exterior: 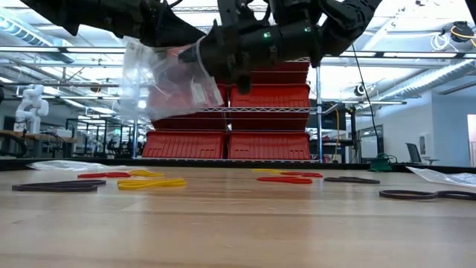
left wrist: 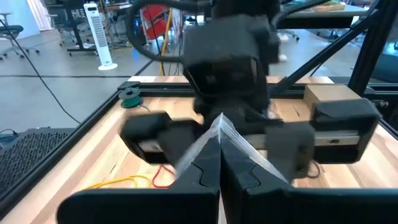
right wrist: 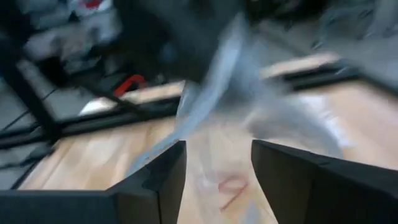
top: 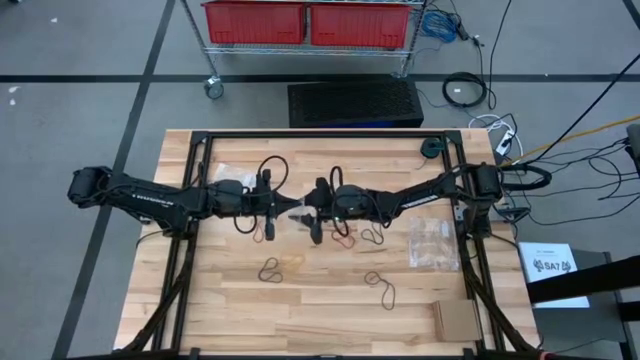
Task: Sort rubber bands
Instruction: Open the top zip bag
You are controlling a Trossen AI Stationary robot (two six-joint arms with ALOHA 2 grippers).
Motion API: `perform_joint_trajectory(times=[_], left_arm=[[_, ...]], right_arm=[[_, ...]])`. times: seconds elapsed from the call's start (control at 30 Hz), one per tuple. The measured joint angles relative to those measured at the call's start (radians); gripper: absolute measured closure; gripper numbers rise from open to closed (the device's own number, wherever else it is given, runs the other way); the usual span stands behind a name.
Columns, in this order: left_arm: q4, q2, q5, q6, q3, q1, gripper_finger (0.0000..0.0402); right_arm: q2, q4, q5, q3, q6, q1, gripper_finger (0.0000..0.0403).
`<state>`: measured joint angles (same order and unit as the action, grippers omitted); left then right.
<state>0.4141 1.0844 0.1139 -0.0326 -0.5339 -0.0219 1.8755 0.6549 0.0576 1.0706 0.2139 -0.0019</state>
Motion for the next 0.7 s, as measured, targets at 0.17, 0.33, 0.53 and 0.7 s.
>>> perform_joint_trajectory(times=[0.17,0.33,0.53,0.7], left_arm=[[0.000,0.000,0.000,0.000,0.000,0.000,0.0402],[0.010,0.000,0.000,0.001,0.000,0.000,0.0402],[0.026,0.000,0.000,0.001,0.000,-0.009,0.0402],[0.046,0.005,0.000,0.001,0.000,-0.014,0.0402]], right_arm=[[0.000,0.061,-0.009,0.000,-0.005,-0.006,0.0253],[0.008,0.069,-0.012,0.000,-0.017,-0.006,0.0308],[0.036,0.078,-0.011,0.000,-0.020,-0.006,0.0395],[0.039,0.096,-0.011,0.000,-0.019,-0.006,0.0399]])
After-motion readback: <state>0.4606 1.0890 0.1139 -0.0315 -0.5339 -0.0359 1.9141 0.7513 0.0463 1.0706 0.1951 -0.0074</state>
